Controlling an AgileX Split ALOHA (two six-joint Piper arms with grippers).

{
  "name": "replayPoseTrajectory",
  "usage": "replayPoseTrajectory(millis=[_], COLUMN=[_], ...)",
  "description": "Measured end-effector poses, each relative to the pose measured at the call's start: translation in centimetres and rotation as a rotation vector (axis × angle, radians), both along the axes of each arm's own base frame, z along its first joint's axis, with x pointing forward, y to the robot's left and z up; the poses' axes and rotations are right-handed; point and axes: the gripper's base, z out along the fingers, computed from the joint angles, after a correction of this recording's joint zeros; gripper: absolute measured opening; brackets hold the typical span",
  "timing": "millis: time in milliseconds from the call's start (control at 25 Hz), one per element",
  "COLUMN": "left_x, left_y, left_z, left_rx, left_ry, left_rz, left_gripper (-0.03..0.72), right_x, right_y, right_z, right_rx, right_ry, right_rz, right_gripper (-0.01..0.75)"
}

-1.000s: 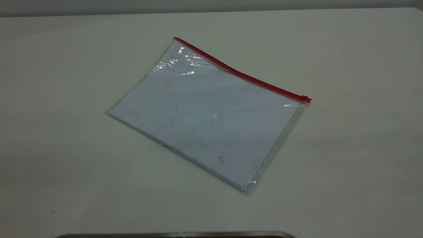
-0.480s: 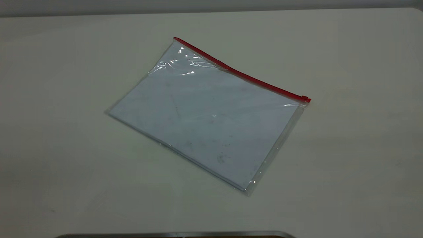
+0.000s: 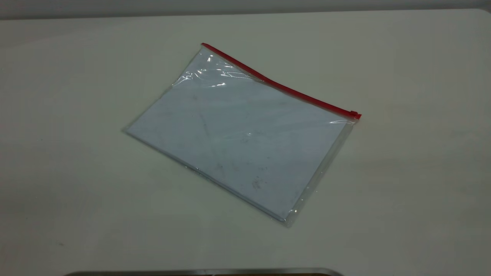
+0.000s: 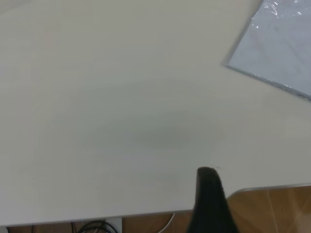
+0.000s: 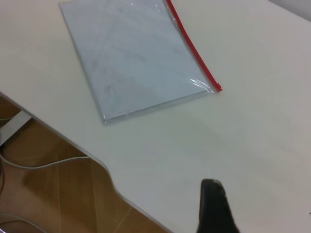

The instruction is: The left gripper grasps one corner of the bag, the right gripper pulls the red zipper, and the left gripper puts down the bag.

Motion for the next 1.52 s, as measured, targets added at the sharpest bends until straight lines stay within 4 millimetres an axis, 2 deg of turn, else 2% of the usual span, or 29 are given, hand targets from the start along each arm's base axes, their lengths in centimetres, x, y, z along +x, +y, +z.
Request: replayPoseTrajectory(millis=[320,640,1120,1520], left_x=[0.0,0.0,0.0,0.0], left_y=[0.0,0.0,0.0,0.0], left_z=[0.0,0.0,0.0,0.0], left_rx=[-0.001,-0.002,-0.002,-0.003], left_ry=[0.0,0.0,0.0,0.0], left_rz=[0.0,0.001,0.002,0.003], left_gripper=[0.582,0.582,0.582,0.582], right_x=[0.0,-0.2,0.0,0.1], right_y=[0.0,0.2,-0.8,-1.0], right_z=[0.0,0.0,-0.1,-0.1], right_rx=[0.001,0.006,0.063,0.079], right_ry=[-0.004,-0.038,-0.02,-0.018], right_rz=[-0.01,-0.285,-0.541,-0.568], right_gripper=[0.503,0.503,0.503,0.504])
